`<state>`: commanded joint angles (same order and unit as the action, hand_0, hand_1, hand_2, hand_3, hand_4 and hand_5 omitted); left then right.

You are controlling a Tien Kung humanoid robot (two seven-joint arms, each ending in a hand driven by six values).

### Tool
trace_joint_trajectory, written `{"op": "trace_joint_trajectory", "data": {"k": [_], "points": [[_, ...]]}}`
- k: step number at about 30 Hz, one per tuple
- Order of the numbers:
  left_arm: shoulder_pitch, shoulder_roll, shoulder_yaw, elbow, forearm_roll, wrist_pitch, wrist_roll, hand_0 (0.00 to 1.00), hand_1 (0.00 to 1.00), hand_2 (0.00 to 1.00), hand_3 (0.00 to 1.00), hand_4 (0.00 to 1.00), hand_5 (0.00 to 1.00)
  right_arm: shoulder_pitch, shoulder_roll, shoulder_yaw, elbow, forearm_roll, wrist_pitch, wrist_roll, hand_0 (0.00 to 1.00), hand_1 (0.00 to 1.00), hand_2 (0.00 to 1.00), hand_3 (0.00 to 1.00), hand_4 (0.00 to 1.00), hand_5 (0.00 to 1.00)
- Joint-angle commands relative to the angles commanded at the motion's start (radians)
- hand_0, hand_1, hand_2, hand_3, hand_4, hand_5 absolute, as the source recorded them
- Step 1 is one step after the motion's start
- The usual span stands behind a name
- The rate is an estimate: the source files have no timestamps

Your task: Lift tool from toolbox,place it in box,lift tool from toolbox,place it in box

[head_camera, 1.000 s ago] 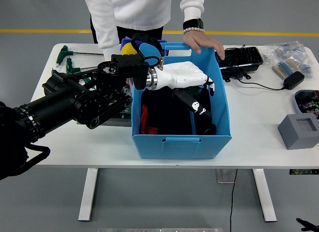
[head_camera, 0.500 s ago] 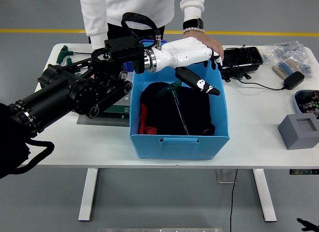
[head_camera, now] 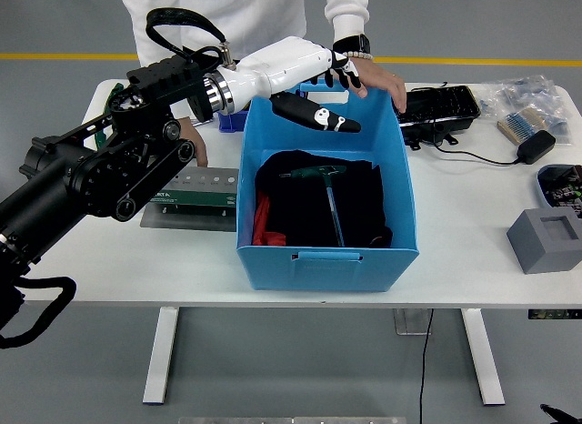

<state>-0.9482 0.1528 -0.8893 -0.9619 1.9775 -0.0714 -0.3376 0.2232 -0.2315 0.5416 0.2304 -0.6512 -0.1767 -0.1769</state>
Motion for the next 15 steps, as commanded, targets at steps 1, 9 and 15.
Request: {"op": "trace_joint_trajectory", "data": {"k": [1,9,15], "points": [[0.023,0.012,-0.030,-0.018,0.000,-0.003,0.009,0.399,0.539,0.618,0.692,0.998,0.945,-0.001,0.001,0.001,0.000,-0.001,0.000,0.000,0.618,0.603,0.670,0.544,0.779,0.651],[0.222,0.084,-0.303,-0.123,0.056,-0.019,0.068,0.407,0.556,0.617,0.690,0.998,0.941,-0.010,0.006,0.001,-0.003,0.001,-0.002,0.004,0.619,0.602,0.670,0.545,0.778,0.650],[0.374,0.074,-0.509,-0.163,0.050,0.003,0.145,0.415,0.556,0.625,0.690,0.998,0.930,-0.017,0.011,0.008,-0.004,-0.009,-0.003,0.003,0.619,0.602,0.671,0.544,0.778,0.651]]}}
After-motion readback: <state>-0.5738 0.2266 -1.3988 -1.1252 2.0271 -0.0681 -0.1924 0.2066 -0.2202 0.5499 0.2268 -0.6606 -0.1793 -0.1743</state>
